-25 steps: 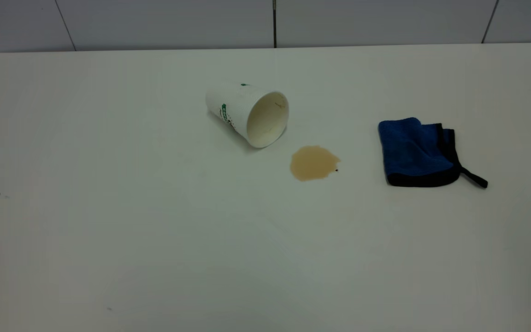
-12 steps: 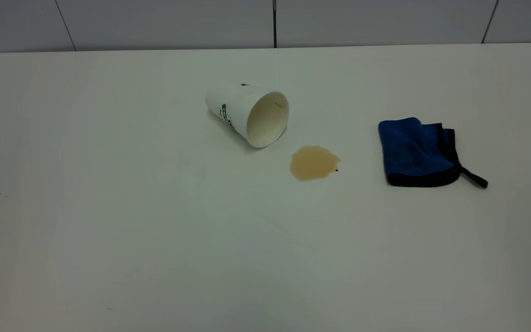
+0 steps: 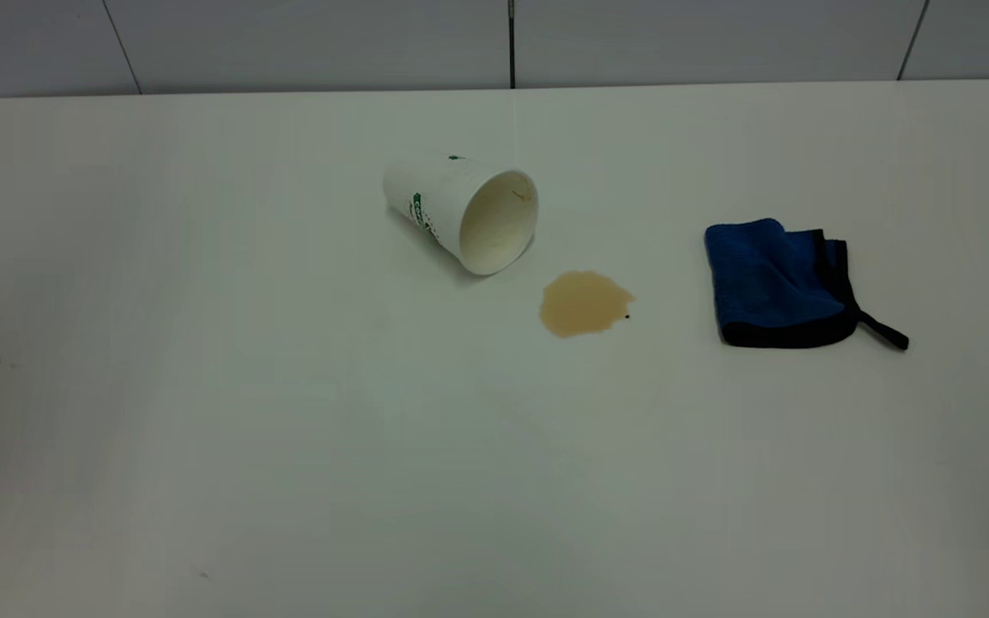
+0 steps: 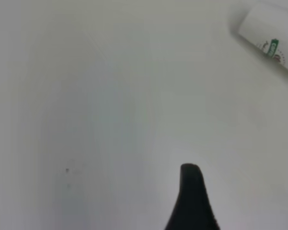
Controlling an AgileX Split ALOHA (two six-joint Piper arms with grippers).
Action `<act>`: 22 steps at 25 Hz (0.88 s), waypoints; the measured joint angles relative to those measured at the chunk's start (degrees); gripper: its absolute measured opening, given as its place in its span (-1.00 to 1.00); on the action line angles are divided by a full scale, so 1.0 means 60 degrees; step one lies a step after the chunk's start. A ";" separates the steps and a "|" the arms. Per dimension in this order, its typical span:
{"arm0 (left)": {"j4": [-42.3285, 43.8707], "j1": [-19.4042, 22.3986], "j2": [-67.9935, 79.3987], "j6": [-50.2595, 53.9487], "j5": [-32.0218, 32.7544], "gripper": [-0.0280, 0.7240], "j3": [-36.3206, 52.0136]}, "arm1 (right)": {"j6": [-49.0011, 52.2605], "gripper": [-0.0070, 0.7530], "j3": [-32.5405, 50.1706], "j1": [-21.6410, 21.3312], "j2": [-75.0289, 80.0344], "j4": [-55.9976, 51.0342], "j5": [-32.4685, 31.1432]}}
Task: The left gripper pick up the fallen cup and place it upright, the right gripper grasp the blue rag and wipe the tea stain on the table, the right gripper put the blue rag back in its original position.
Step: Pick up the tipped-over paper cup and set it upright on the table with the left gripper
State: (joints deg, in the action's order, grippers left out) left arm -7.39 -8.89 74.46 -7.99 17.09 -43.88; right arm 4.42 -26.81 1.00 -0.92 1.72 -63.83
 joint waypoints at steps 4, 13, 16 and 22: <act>-0.0074 -0.1252 0.2195 -0.0414 -0.0398 0.64 -0.1306 | 0.0000 0.40 0.0000 0.0000 0.0000 0.0000 0.0000; 0.0626 -0.3528 0.7214 -0.0494 -0.0112 0.62 -0.5407 | 0.0000 0.40 0.0000 0.0000 0.0000 0.0000 0.0000; 0.1591 -0.4023 0.8535 0.0091 0.0921 0.59 -0.7160 | 0.0000 0.40 0.0000 0.0000 0.0000 0.0000 0.0000; 0.5030 -0.4970 1.0340 0.2401 0.2509 0.57 -0.9622 | 0.0000 0.40 0.0000 0.0000 0.0000 0.0000 0.0000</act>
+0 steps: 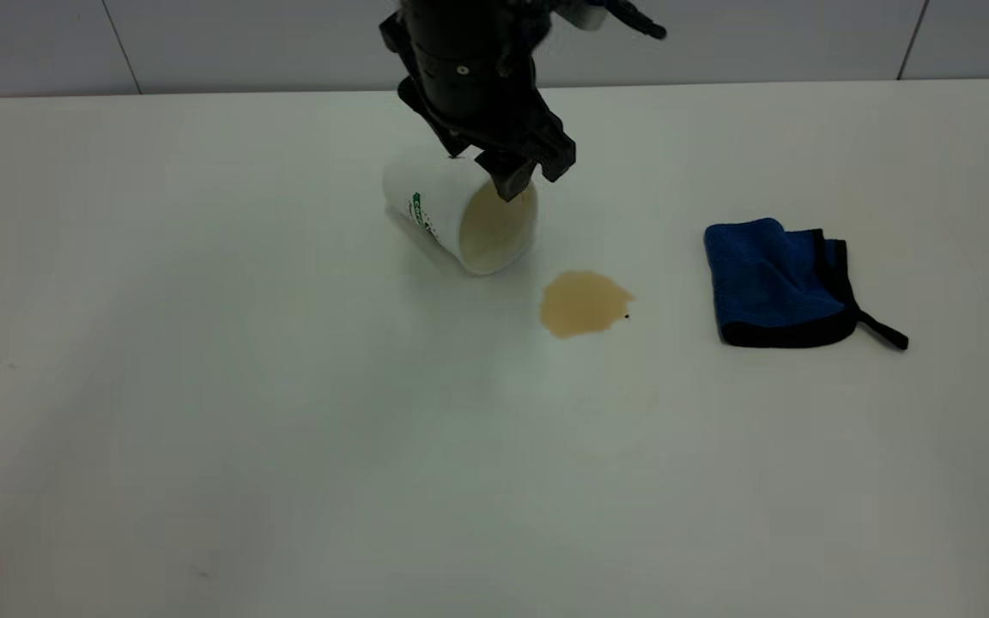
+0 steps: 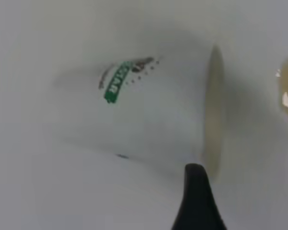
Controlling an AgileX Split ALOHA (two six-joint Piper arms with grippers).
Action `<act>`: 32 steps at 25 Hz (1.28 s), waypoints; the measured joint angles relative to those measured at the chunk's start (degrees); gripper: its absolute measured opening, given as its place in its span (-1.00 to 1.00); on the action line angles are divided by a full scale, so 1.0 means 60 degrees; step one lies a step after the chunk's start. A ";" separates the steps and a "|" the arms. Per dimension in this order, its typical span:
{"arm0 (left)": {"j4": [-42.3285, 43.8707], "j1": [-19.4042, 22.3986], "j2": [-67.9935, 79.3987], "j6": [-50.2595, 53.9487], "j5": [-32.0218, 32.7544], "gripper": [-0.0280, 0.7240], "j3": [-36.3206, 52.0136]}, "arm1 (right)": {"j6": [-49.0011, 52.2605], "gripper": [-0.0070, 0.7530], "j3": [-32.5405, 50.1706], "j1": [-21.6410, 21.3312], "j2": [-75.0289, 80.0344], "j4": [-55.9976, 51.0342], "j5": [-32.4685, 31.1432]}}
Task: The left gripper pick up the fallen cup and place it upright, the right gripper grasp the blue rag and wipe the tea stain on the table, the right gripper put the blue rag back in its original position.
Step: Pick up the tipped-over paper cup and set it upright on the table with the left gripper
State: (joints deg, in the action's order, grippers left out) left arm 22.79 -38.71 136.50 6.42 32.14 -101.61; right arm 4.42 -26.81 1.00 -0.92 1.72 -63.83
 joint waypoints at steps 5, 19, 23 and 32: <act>0.2250 -0.0398 0.0661 0.2011 0.0058 0.57 -0.0628 | 0.0000 0.40 0.0000 0.0000 0.0000 0.0000 0.0000; 0.5183 -0.0441 0.1756 0.4431 -0.0130 0.57 -0.0672 | 0.0000 0.40 0.0000 0.0000 0.0000 0.0000 0.0000; 0.6081 -0.0441 0.2154 0.5057 -0.0180 0.57 -0.0672 | 0.0000 0.40 0.0000 0.0000 0.0000 0.0000 0.0000; 0.8246 -0.0441 0.2568 0.7235 0.0061 0.37 -0.0672 | 0.0000 0.40 0.0000 0.0000 0.0000 0.0000 0.0000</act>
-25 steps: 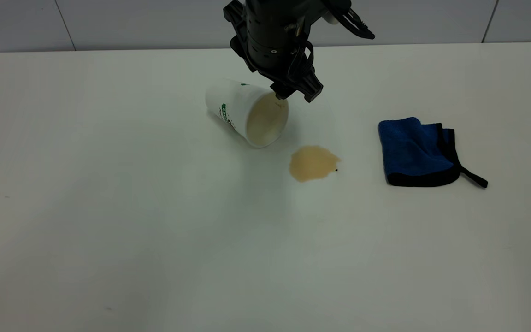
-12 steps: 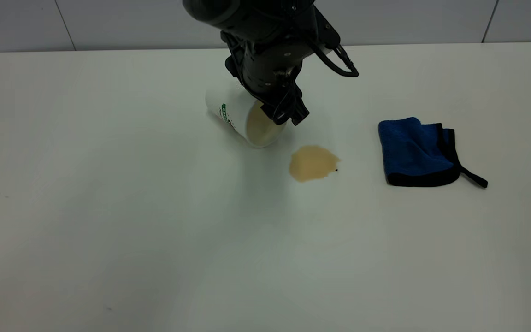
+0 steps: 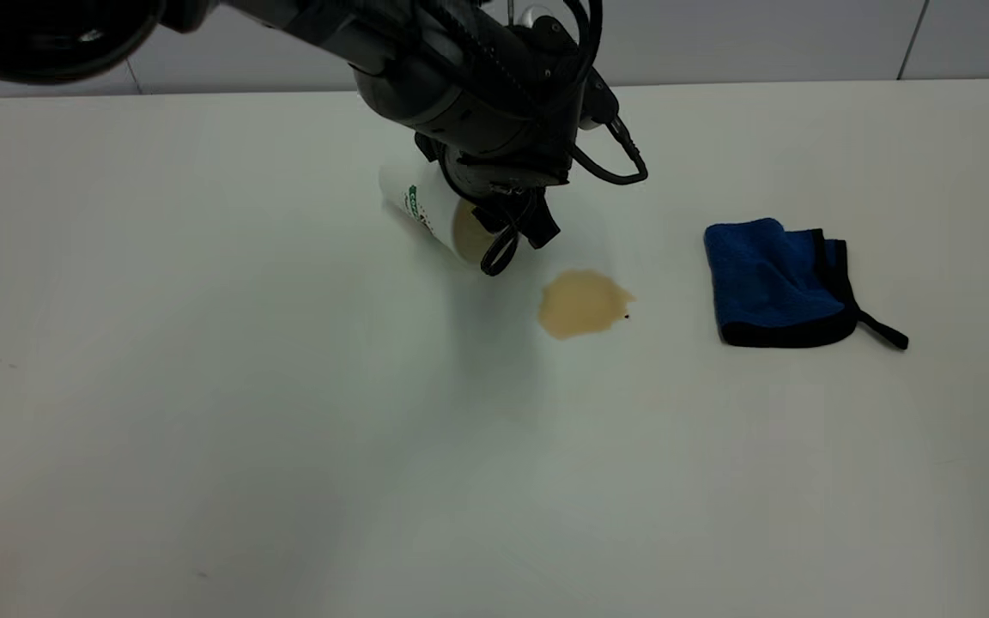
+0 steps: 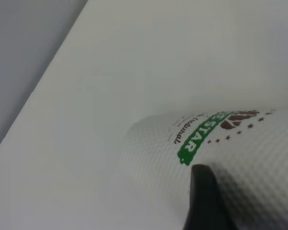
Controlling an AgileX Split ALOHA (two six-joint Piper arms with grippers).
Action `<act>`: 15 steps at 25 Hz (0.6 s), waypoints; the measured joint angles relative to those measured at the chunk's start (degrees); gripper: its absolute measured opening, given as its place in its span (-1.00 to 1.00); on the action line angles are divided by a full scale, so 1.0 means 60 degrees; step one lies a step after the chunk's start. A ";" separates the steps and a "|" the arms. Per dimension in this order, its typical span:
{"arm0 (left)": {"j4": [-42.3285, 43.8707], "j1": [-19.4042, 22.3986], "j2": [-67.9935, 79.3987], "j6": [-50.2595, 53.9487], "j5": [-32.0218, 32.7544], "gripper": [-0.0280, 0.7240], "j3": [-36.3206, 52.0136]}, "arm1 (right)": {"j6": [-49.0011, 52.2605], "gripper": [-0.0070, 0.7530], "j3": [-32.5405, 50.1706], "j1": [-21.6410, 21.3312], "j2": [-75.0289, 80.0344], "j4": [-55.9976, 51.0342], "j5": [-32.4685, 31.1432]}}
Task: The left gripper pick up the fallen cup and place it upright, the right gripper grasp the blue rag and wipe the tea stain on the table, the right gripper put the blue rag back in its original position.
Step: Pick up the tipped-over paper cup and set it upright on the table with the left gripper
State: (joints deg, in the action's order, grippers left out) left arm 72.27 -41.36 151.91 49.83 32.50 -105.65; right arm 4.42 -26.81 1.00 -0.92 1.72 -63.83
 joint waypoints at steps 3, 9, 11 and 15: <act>0.0153 0.0000 0.0020 0.0307 0.0210 0.06 0.0000 | 0.0000 0.40 0.0000 0.0000 0.0000 0.0000 0.0000; 0.0534 0.0010 -0.0031 0.0144 0.1183 -0.78 -0.0080 | 0.0000 0.40 0.0000 0.0000 0.0000 0.0000 0.0000; 0.0418 0.0010 -0.0183 -0.0090 0.1275 -0.86 -0.0091 | 0.0000 0.40 0.0000 0.0000 0.0000 0.0000 0.0000; -0.1045 0.0233 -0.0844 -0.1086 0.1069 -0.91 -0.0091 | 0.0000 0.40 0.0000 0.0000 0.0000 0.0000 0.0000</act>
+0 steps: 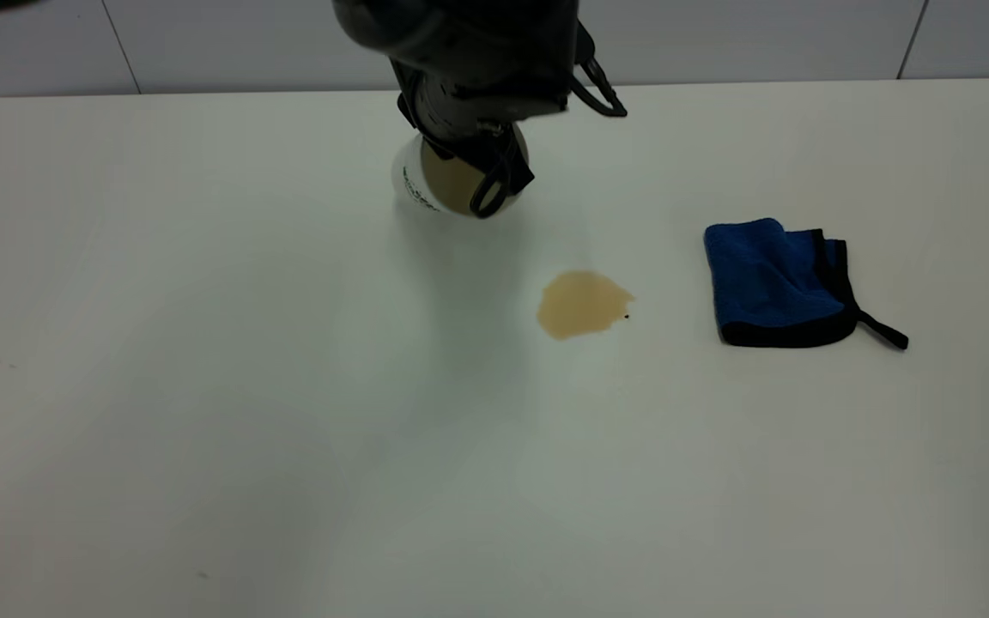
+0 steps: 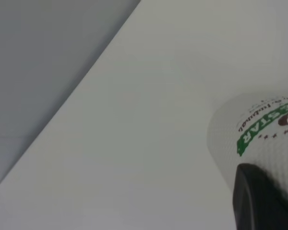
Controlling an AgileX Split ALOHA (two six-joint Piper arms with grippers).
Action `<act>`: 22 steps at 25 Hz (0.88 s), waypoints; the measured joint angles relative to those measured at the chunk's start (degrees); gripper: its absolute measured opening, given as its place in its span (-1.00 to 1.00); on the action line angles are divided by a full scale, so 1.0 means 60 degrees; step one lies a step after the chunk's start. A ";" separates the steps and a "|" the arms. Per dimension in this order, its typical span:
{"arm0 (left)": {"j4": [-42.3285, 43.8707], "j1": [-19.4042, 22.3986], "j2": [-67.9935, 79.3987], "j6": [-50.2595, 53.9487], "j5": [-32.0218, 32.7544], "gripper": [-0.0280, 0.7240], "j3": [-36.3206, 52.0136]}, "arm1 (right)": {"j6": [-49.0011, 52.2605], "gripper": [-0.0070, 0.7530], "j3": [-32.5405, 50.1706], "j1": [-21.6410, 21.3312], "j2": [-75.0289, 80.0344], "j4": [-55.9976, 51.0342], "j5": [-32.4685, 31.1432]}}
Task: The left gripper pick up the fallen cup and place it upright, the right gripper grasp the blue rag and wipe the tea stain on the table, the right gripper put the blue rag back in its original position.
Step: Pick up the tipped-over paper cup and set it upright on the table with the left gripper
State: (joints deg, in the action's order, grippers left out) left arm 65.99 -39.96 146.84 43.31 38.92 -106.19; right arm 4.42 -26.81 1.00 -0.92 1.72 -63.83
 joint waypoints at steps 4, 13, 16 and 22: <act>-0.2848 0.0800 -0.1122 -0.2208 -0.0340 -0.90 0.0000 | 0.0000 0.40 0.0000 0.0000 0.0000 0.0000 0.0000; -1.1940 0.3219 -0.1552 -0.9452 0.0608 -0.90 -0.0475 | 0.0000 0.40 0.0000 0.0000 0.0000 0.0000 0.0000; -1.2882 0.3631 -0.1410 -1.0230 0.0676 -0.90 -0.0487 | 0.0000 0.40 0.0000 0.0000 0.0000 0.0000 0.0000; -1.2805 0.3742 -0.1068 -1.0382 0.0527 -0.90 -0.0544 | 0.0000 0.40 0.0000 0.0000 0.0000 0.0000 0.0000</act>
State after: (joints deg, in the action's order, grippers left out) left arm -10.84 -17.51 140.43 -18.98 42.08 -109.45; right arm 4.42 -26.81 1.00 -0.92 1.72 -63.83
